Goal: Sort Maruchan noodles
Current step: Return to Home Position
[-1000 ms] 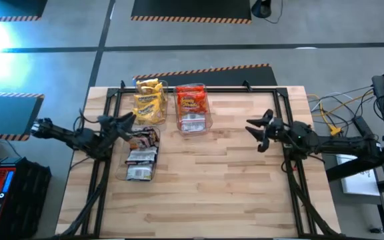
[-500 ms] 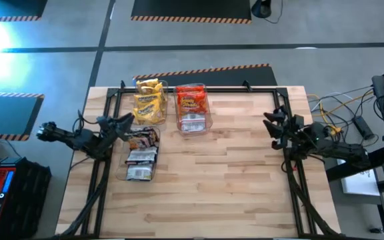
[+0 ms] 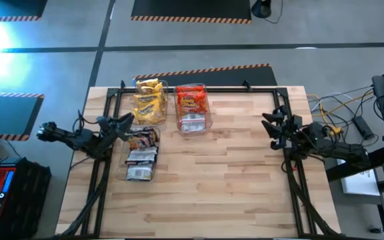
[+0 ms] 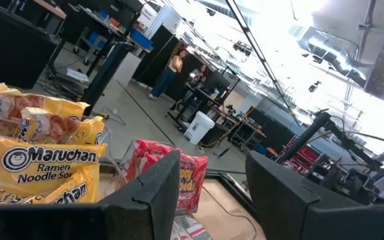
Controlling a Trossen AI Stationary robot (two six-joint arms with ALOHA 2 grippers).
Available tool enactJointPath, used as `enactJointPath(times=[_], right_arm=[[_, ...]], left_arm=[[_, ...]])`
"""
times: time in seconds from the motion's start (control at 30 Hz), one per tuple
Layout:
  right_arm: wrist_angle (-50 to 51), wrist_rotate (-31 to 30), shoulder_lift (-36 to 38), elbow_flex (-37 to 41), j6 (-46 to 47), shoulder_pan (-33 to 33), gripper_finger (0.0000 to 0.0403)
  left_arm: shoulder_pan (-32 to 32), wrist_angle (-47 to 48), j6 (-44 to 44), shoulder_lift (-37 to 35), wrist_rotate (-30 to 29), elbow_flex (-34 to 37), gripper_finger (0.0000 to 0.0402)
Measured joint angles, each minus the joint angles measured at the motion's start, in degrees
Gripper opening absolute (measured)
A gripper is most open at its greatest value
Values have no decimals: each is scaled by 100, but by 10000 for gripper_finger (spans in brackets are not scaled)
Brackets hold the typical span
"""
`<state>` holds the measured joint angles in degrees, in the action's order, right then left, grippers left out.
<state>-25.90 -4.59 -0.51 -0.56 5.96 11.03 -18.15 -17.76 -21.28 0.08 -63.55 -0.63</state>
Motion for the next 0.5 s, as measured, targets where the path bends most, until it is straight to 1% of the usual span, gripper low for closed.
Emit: enactJointPath(times=[0.5], right_arm=[[53,1,-75,0,2,0,148]], left_arm=[[0,29,0,94,2,-13,154]])
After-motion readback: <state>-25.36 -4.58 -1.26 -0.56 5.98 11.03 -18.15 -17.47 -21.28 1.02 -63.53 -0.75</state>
